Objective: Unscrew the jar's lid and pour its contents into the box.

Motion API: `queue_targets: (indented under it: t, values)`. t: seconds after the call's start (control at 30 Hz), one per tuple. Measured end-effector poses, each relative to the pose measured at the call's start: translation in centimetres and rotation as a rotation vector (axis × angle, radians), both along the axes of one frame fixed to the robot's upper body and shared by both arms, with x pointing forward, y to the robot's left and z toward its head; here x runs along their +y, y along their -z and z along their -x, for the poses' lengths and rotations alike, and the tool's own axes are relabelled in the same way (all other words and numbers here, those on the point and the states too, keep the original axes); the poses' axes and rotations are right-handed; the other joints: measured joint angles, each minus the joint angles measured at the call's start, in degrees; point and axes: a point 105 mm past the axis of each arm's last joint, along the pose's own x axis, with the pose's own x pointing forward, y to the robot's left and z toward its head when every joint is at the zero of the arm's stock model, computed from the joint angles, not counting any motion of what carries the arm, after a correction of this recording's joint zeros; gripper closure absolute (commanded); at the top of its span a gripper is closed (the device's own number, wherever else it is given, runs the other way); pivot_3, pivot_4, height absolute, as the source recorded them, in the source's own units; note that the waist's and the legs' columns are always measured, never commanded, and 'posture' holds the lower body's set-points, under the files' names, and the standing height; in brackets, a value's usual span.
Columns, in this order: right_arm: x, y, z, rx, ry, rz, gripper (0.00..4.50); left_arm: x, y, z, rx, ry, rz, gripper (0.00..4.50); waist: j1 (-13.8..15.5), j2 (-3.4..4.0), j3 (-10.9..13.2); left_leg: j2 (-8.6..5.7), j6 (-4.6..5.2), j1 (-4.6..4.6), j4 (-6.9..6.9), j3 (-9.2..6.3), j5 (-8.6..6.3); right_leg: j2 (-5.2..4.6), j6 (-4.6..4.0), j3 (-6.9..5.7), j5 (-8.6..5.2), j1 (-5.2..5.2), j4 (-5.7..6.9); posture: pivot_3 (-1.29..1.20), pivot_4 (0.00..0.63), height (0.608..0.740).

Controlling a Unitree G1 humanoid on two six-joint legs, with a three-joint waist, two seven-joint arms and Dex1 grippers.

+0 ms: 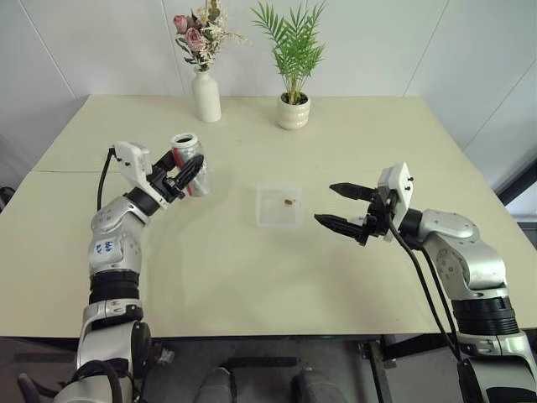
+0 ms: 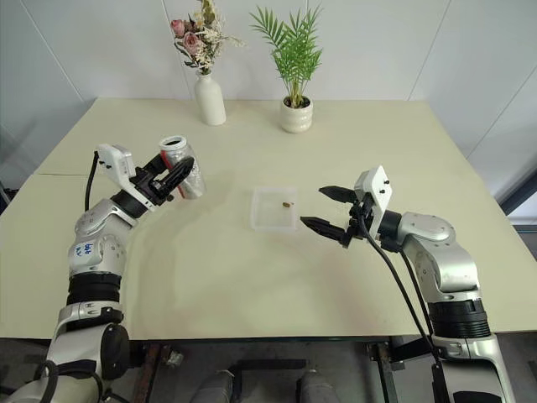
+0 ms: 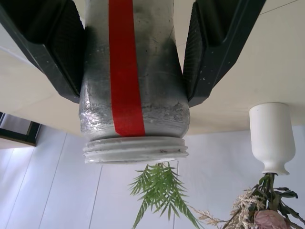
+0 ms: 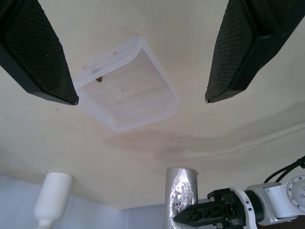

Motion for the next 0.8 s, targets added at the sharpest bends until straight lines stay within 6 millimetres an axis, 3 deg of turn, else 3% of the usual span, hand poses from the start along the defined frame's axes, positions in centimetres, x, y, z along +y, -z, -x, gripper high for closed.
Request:
queue_targets:
  t: [0.43, 0.6, 0.8]
  values:
    - [0.8, 0.2, 0.4, 0.011, -0.009, -0.022, 0.01, 5.1, 3.6, -0.4, 0.039, -0.242, 0.002, 2.00, 0.0, -0.01, 0.0, 0.00, 0.09, -0.04, -0.15, 0.05, 0.05, -0.01, 0.04, 0.02, 0.16, -0.02, -0.27, 0.00, 0.150, 0.740]
    - [1.0, 0.2, 0.6, 0.013, -0.012, -0.021, 0.01, 5.8, 5.2, -0.6, 0.058, -0.296, -0.037, 2.00, 0.1, -0.02, 0.0, 0.00, 0.09, -0.05, -0.19, 0.05, 0.05, -0.03, 0.04, 0.01, 0.16, -0.02, -0.33, 0.00, 0.150, 0.740]
    - [1.0, 0.3, 0.7, 0.016, -0.011, -0.022, 0.00, 5.7, 5.8, -0.5, 0.045, -0.311, -0.089, 0.21, 0.1, -0.02, 0.0, 0.00, 0.10, -0.06, -0.25, 0.08, 0.04, -0.03, 0.04, 0.01, 0.16, -0.03, -0.38, 0.00, 0.150, 0.740]
